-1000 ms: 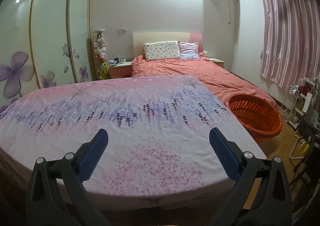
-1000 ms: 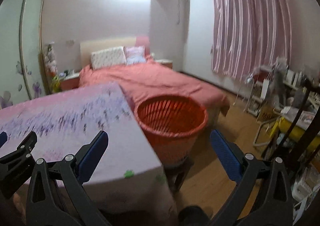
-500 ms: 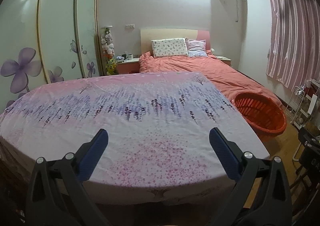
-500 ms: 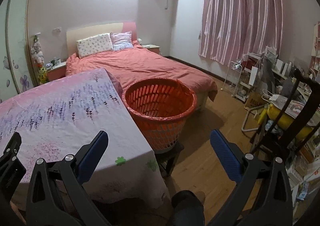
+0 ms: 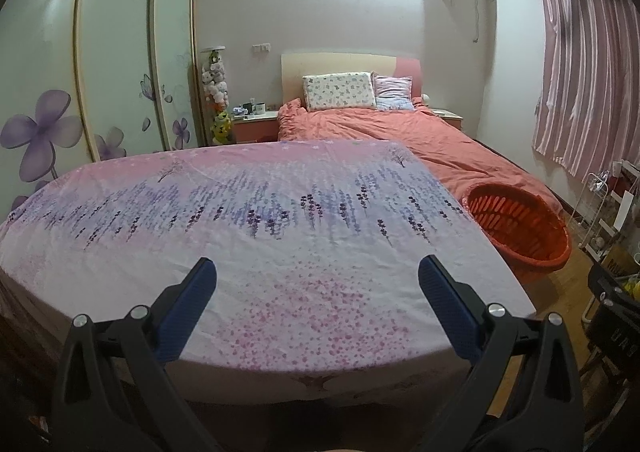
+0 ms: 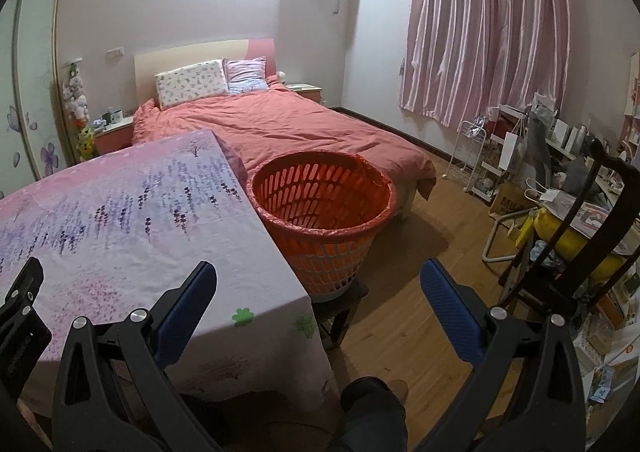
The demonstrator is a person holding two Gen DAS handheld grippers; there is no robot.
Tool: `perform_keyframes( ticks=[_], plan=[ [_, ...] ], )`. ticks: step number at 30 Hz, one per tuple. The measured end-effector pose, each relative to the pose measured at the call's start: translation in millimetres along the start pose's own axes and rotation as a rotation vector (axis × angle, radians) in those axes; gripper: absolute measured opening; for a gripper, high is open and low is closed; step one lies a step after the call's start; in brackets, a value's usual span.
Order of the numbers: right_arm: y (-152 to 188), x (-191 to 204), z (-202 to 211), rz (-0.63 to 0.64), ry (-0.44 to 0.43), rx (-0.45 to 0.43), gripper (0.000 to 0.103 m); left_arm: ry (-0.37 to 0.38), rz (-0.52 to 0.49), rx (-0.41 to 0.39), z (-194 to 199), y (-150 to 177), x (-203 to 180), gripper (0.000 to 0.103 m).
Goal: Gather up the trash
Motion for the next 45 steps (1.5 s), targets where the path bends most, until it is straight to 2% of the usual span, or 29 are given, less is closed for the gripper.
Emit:
perform_keyframes(
  ticks=[14,26,45],
  plan=[
    [-7.6,-3.4,0.3,-0.024,-0.015,-0.008,0.101,0.023,-0.009,-0.045,8.4,-16.1,-10.6,0.099],
    [-11.2,-3.8,-0.6,-0.033,-0.017,-0.011,0.101,0.055,-0.006,-0.041,6.6,-19.1,-17.8,0.099],
    [-14.1,-5.8,-3.4,-0.035,-0.019,-0.012,0.101,0.046,-0.003,-0.03,0.9,-19.5,-15.3,0.099]
  ],
)
Point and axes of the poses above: each gripper's, at about its wrist camera, not at the fingertips, and z roughly against the way its jaws point, x to its left, y to its underside, the point moved 9 cm from there along -z, roughly the way its jaws point, and after that the axes turned 7 degrees about -z, right-handed, at the moved point
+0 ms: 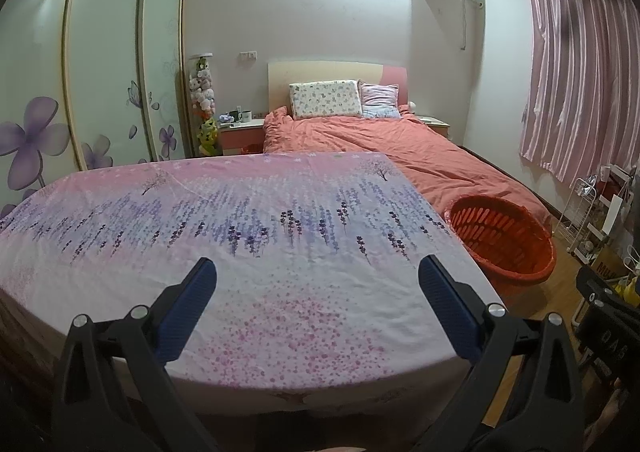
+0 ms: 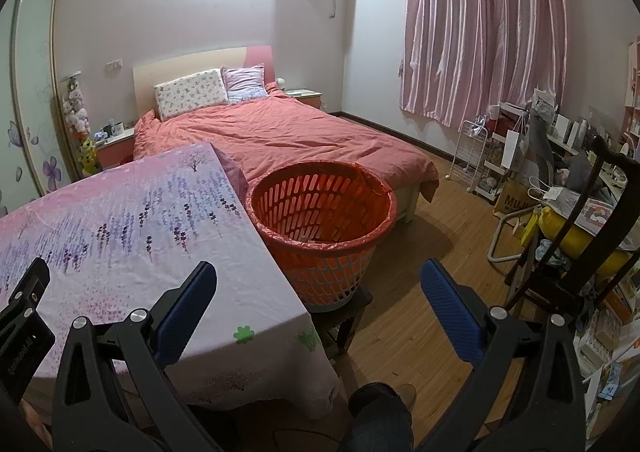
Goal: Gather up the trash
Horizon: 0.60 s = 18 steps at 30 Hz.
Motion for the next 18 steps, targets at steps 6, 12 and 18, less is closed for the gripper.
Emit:
perform_keyframes(
  ticks=[6,12,18],
  plan=[
    [-0.8,-0.3,-0.8,-0.001,0.001,0.0,0.101,0.0,0.001,0.001,-0.3,0.1,0.2,0.099],
    [-1.4,-1.4,-1.6,-0.001,0.0,0.0,0.101,0.001,0.002,0.002,-0.8,1.8,-0.1,0.099],
    [-1.6,-1.8,-1.8,-0.001,0.0,0.001,0.101,0.0,0.001,0.003,-0.7,1.6,-0.5,0.099]
  ],
)
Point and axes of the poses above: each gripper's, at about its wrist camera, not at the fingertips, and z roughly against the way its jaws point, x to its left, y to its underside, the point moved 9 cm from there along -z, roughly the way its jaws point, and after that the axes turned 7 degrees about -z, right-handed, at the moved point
